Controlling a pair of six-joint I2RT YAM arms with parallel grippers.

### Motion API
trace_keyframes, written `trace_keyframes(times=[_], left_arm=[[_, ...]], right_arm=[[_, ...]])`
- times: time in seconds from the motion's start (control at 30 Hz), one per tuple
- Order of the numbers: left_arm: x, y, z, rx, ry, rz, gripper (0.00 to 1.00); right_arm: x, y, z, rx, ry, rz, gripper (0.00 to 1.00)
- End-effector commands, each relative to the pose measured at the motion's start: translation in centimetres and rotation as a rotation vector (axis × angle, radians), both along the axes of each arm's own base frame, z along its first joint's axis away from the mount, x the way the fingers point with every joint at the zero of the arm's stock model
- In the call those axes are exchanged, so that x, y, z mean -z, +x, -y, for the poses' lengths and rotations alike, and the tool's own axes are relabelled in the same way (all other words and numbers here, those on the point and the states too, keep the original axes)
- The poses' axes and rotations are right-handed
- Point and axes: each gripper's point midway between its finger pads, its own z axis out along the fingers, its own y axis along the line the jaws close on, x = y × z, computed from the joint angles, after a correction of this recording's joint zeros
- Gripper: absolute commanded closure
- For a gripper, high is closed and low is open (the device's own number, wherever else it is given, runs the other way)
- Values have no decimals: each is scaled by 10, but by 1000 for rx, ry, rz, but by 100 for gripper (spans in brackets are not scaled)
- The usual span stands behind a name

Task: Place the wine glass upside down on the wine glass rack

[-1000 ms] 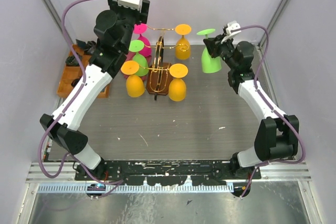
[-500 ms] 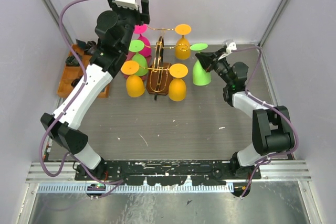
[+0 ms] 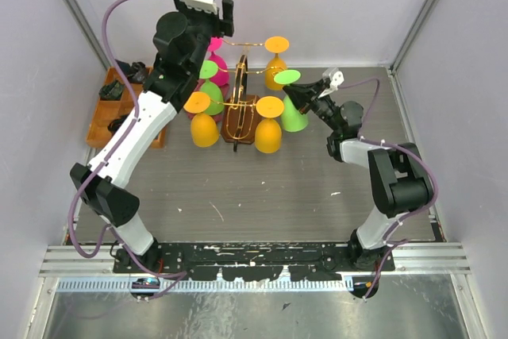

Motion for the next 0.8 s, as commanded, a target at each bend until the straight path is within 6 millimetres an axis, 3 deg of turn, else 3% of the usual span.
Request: trace_keyframes(times=[0.0,0.23,0.77], left_arm=[[-21,-4,-6,-11,16,53,20],[-17,0,-7,-29,23,56,19],[-11,5,-11,-66,77,57,19]], right_arm=[[-32,-6,-8,-35,27,167,99],[-40,1,-17,-64,58,220,99],[-23,16,-45,-110,116,244,99]])
